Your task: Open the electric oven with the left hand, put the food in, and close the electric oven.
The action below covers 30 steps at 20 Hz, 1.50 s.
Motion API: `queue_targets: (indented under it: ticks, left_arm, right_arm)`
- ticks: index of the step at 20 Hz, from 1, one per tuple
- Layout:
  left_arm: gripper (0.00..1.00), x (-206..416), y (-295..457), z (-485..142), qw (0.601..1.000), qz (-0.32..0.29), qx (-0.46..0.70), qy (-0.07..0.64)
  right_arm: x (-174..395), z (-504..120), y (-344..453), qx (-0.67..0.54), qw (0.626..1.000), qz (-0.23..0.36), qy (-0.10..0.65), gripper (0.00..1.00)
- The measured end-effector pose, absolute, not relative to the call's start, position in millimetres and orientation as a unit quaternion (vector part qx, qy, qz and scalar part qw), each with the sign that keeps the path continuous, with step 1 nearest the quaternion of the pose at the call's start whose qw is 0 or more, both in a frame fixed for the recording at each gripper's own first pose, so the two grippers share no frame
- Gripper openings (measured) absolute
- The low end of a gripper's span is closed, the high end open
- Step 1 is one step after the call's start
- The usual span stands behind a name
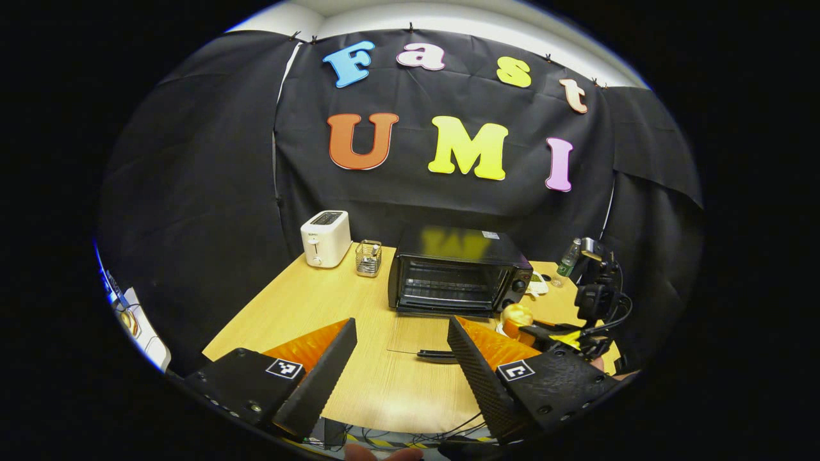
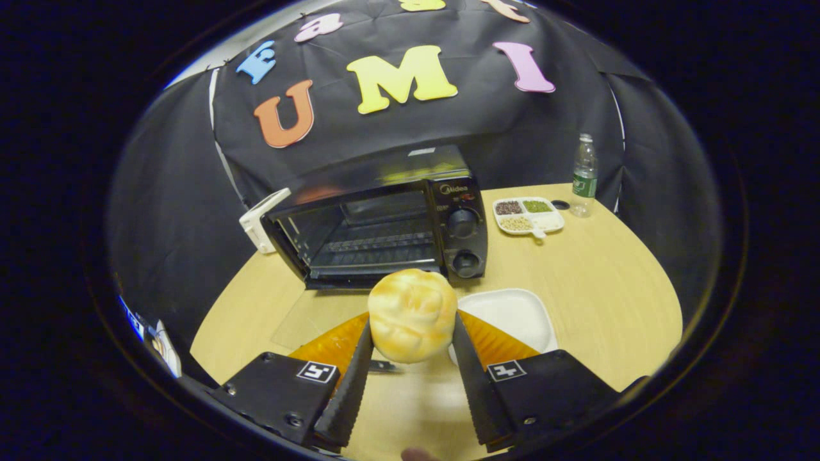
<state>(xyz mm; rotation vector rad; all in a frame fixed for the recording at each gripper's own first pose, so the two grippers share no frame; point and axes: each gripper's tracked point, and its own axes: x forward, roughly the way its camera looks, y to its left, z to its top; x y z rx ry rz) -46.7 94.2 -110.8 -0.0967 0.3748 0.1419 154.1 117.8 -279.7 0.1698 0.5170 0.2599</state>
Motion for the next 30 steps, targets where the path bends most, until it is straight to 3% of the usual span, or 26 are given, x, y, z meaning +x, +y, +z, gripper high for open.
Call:
queue_targets:
  ticks: [17, 21, 25, 30]
  left_arm:
    - [0.95, -86, 150, -141, 0.964, 0.113, -0.049, 0.236]
    - [0.95, -93, 159, -149, 0.960, 0.119, -0.053, 0.249]
    - [0.94, -97, 161, -147, 0.960, 0.119, -0.054, 0.249]
    - [0.94, -101, 153, -141, 0.963, 0.109, -0.053, 0.241]
  right_arm:
    - [314, -317, 207, 0.131, 0.968, 0.064, 0.206, 0.70]
    - [331, -322, 217, 0.138, 0.970, 0.051, 0.191, 0.71]
    - [333, -322, 222, 0.134, 0.972, 0.050, 0.184, 0.85]
    - [309, -307, 221, 0.158, 0.970, 0.058, 0.178, 0.89]
